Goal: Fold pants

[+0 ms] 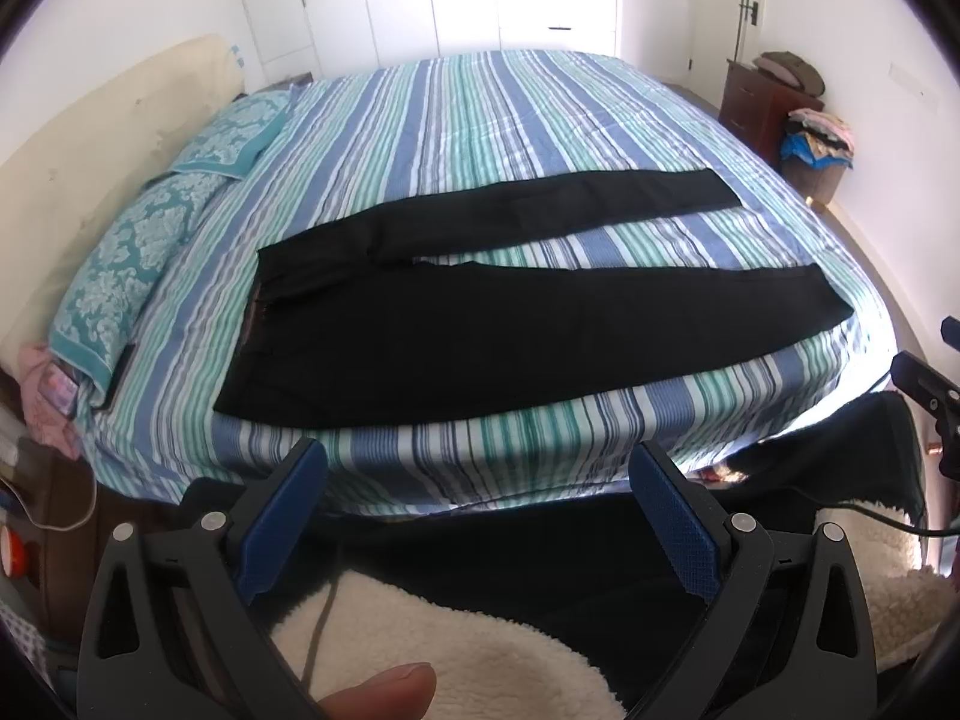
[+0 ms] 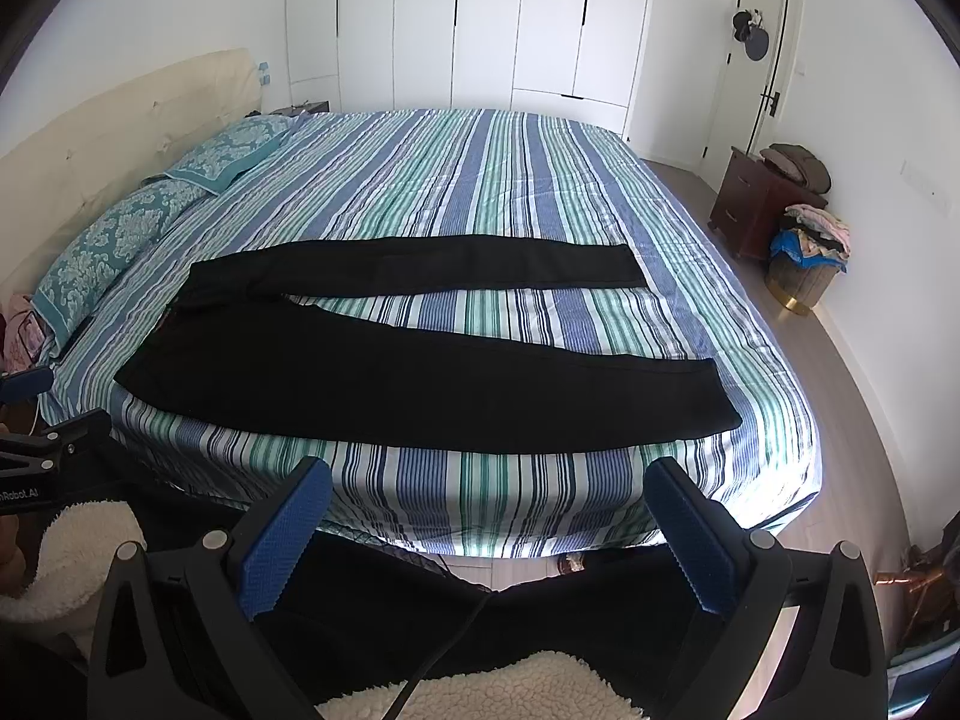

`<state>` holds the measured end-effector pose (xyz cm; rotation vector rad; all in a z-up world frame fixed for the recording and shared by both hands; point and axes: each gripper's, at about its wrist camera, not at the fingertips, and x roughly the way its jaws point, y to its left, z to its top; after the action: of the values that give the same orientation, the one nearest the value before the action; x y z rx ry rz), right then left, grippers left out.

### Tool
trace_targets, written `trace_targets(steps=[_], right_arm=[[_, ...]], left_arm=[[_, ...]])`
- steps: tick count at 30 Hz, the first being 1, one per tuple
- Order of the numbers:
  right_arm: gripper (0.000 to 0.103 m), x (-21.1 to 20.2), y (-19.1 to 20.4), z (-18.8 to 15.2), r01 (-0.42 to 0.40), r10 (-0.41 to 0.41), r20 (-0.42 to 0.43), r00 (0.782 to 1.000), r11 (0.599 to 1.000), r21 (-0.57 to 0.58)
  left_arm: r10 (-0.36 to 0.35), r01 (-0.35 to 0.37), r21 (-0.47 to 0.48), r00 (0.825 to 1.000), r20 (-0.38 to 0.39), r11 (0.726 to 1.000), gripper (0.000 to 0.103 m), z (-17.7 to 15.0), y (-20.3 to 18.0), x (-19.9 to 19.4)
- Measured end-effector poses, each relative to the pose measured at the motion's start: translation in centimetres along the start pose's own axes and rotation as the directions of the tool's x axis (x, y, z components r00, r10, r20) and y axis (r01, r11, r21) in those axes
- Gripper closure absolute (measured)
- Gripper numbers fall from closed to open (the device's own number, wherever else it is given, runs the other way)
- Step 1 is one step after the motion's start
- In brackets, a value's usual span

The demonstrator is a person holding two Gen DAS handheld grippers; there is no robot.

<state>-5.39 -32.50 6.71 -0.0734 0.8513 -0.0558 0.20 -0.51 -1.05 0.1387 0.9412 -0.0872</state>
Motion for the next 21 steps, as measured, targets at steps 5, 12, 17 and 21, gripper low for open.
trace_targets(steps=[5,12,17,21], right_arm=[[0.000,0.02,0.03,-0.03,0.000,0.000,-0.002,1.000,1.000,-0.002],[0.000,0.44,0.27,0.02,0.000,0.000,-0.011,1.000,1.000,-0.007],[0.000,0.68,0.46,0.16,-0.001,0.001,-0.013,1.000,1.000,-0.016],[0.000,0.92,0.74,0.46,-0.003,0.002,-0.013,1.000,1.000,-0.026]], left_arm=[[-0.001,0.001,0.001,1.000,-0.001,1.000,0.002,0.00,0.10,0.06],[0.000,0.000,-0.005,1.000,-0.010,1.000,0.002,0.02,0.46,0.39],[0.009,-0.009,0.000,1.000,0.000,1.000,0.002,0.23,0.40,0.53],[0.003,-0.003,0.001,1.000,-0.002,1.000,0.002,0.51,0.32,0.77]])
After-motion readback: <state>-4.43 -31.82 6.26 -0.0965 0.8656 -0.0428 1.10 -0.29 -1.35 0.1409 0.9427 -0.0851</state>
